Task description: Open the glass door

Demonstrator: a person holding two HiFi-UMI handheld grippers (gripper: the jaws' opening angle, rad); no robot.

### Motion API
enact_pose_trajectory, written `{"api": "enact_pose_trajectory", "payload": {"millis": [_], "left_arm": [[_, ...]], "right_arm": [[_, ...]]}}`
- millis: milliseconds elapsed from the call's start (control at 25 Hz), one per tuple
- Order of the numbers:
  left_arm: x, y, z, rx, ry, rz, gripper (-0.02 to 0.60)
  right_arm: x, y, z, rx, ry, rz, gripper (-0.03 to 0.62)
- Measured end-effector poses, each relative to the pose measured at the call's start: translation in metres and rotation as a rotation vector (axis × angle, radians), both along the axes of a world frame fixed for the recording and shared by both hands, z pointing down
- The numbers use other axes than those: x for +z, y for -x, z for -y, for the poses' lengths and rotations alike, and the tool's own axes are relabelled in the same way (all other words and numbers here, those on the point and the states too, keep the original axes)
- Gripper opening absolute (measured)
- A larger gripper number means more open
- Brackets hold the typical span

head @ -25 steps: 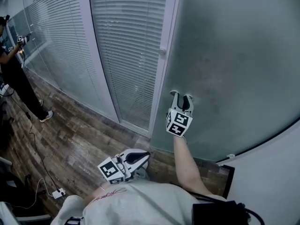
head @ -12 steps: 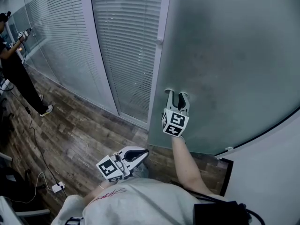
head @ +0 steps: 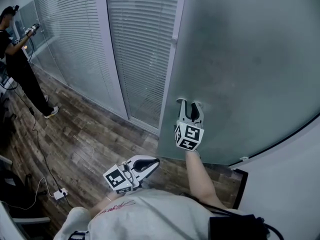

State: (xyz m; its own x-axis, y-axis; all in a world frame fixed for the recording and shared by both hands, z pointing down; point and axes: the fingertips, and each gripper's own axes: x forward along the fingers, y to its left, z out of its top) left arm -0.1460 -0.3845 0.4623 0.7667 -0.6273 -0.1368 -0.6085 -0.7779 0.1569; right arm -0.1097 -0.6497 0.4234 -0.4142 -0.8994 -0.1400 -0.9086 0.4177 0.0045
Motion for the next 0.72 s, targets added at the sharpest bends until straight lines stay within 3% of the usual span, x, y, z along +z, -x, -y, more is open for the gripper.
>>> {"api": "enact_pose_trajectory", "payload": {"millis": [280, 720], "left_arm": [[0.004, 0.012, -0.013, -0.027, 0.013, 0.001, 0.018], [0.002, 0.051, -0.065, -0.079, 0.041, -0.003, 0.018]], "right_arm": [[-0.001, -0.004, -0.026, -0.053, -0.013, 0.008, 0.133], [-0.003, -0.015, -0.079, -0.053, -0.053, 0.000, 0.135]]}}
